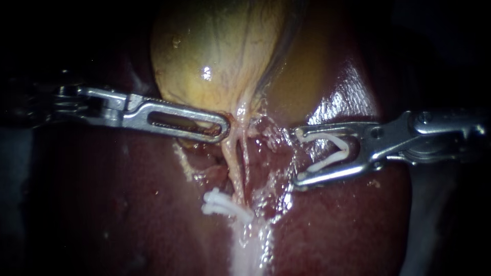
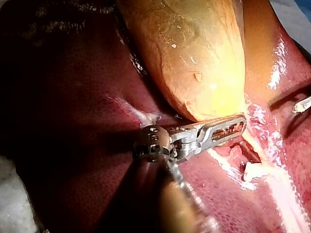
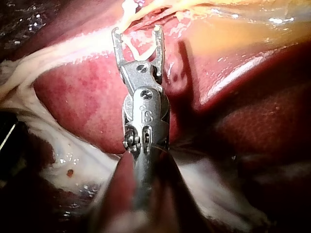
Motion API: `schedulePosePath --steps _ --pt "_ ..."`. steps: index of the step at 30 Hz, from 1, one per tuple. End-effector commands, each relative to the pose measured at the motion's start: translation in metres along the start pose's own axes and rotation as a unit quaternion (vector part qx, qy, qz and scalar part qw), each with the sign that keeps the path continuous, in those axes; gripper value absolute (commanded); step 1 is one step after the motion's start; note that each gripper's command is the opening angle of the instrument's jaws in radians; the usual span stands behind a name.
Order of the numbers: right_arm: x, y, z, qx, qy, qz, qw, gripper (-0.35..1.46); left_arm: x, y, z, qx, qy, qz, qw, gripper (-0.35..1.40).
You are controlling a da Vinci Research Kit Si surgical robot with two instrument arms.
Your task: Clipping third clip left tube
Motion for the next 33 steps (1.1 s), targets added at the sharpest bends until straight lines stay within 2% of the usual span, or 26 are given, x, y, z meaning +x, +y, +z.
schedulePosePath --steps 1,7,15,18,33 --pt "0.0000 0.0000 0.0000 0.000 0.000 0.000 1.0000 0.49 0.0000 0.0000 -0.0001 0.000 0.000 0.000 1.0000 -0.35" --pt "0.0000 0.0000 0.0000 0.000 0.000 0.000 1.0000 0.49 0.0003 0.0005 -0.0016 -0.005 -0.005 -0.002 1.0000 -0.35" --pt "0.0000 0.0000 0.0001 0.000 0.000 0.000 1.0000 0.49 0.0014 0.0023 -0.0057 0.001 0.005 -0.008 1.0000 -0.35" --pt "0.0000 0.0000 0.0001 -0.001 0.000 0.000 1.0000 0.49 0.0017 0.0029 -0.0067 -0.001 0.010 -0.010 0.9999 -0.35" --pt "0.0003 0.0000 0.0010 -0.005 0.001 0.001 1.0000 0.49 0.0014 0.0034 -0.0073 -0.002 0.012 -0.011 0.9999 -0.35"
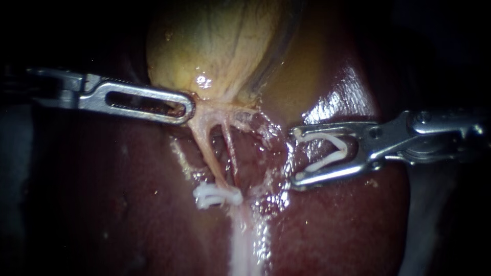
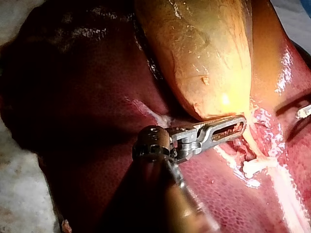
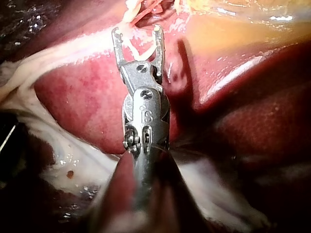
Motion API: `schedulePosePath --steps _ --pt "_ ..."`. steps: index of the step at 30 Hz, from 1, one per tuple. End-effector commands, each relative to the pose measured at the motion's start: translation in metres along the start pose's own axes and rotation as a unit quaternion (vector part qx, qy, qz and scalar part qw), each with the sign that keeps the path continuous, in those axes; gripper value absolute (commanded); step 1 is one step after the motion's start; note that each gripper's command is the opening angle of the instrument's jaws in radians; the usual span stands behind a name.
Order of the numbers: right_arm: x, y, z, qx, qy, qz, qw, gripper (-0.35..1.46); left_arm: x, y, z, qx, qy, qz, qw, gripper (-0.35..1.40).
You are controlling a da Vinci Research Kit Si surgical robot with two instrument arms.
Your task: Clipping third clip left tube
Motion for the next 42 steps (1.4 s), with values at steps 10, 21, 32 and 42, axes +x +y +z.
schedulePosePath --steps 10,21,32,42 --pt "-0.0003 0.0000 0.0048 0.004 -0.001 -0.006 1.0000 0.49 -0.0001 0.0001 0.0001 0.000 0.000 0.000 1.0000 -0.35" --pt "-0.0015 0.0007 0.0103 0.010 -0.005 0.003 0.9999 0.49 -0.0002 0.0004 0.0002 0.001 0.001 0.000 1.0000 -0.35" --pt "-0.0033 0.0020 0.0128 0.007 -0.019 0.016 0.9997 0.49 -0.0004 0.0008 0.0003 0.000 0.003 -0.001 1.0000 -0.35" --pt "-0.0037 0.0022 0.0152 0.017 -0.021 0.040 0.9988 0.49 -0.0004 0.0009 0.0004 0.000 0.003 -0.001 1.0000 -0.35"
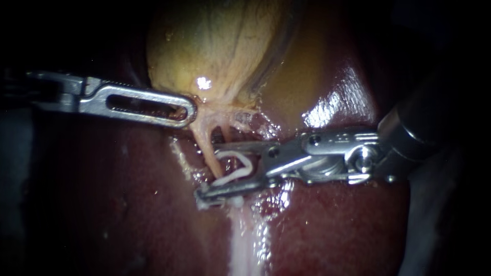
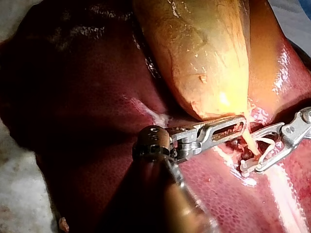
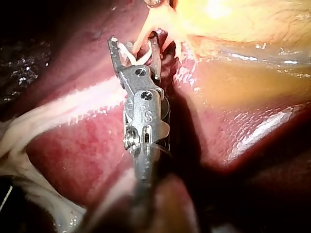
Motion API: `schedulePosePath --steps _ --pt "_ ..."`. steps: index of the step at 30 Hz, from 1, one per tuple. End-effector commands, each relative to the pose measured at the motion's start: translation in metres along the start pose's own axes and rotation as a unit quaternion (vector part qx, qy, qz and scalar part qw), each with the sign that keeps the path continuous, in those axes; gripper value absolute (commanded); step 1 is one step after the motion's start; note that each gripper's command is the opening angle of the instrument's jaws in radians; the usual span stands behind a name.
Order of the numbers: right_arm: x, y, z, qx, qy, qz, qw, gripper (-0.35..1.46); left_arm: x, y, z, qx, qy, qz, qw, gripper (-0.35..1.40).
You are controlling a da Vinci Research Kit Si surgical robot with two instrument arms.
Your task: Clipping third clip left tube
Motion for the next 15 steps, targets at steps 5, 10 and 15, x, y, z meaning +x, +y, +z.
schedulePosePath --steps 5,10,15 --pt "0.0005 0.0002 0.0009 0.004 -0.001 0.013 0.9999 0.49 0.0000 0.0001 0.0001 0.000 0.000 0.000 1.0000 -0.35" --pt "0.0008 0.0005 0.0016 0.009 0.001 0.017 0.9998 0.49 0.0000 0.0001 0.0001 0.000 0.000 0.000 1.0000 -0.35" --pt "0.0011 0.0006 0.0017 0.012 0.003 0.024 0.9996 0.49 0.0000 0.0001 0.0001 0.000 0.000 0.000 1.0000 -0.35"
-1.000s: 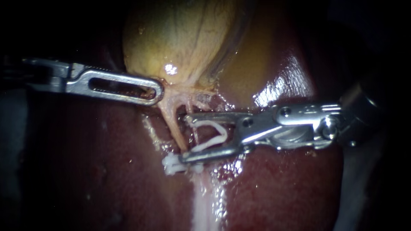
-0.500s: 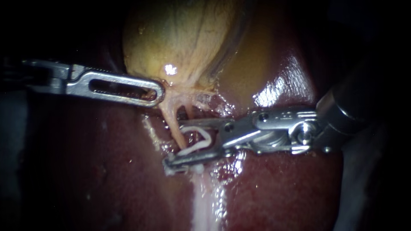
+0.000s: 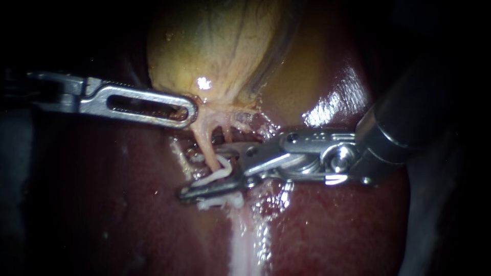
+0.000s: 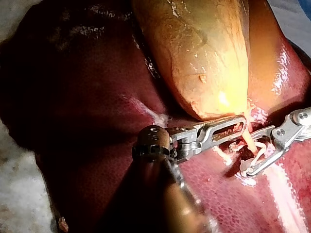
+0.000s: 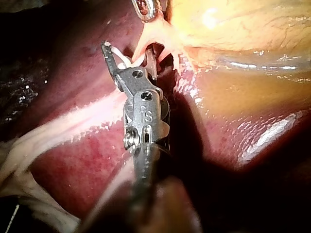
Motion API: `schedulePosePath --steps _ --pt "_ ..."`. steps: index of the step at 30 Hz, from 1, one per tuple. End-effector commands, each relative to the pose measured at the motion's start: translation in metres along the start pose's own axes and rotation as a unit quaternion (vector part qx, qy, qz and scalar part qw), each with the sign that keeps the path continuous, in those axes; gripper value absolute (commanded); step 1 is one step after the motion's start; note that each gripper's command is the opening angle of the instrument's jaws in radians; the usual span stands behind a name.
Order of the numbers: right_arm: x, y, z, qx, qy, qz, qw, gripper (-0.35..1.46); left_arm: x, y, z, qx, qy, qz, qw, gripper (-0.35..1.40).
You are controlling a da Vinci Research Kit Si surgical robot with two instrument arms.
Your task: Clipping third clip left tube
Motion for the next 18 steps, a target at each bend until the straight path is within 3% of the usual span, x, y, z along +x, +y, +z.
schedulePosePath --steps 1,18 --pt "0.0002 0.0000 -0.0001 0.001 0.000 0.003 1.0000 0.49 0.0000 0.0000 0.0000 0.000 0.000 0.000 1.0000 -0.35" --pt "0.0025 0.0009 -0.0005 0.011 0.019 0.027 0.9994 0.47 0.0000 0.0000 0.0001 0.000 0.000 -0.003 1.0000 -0.35"
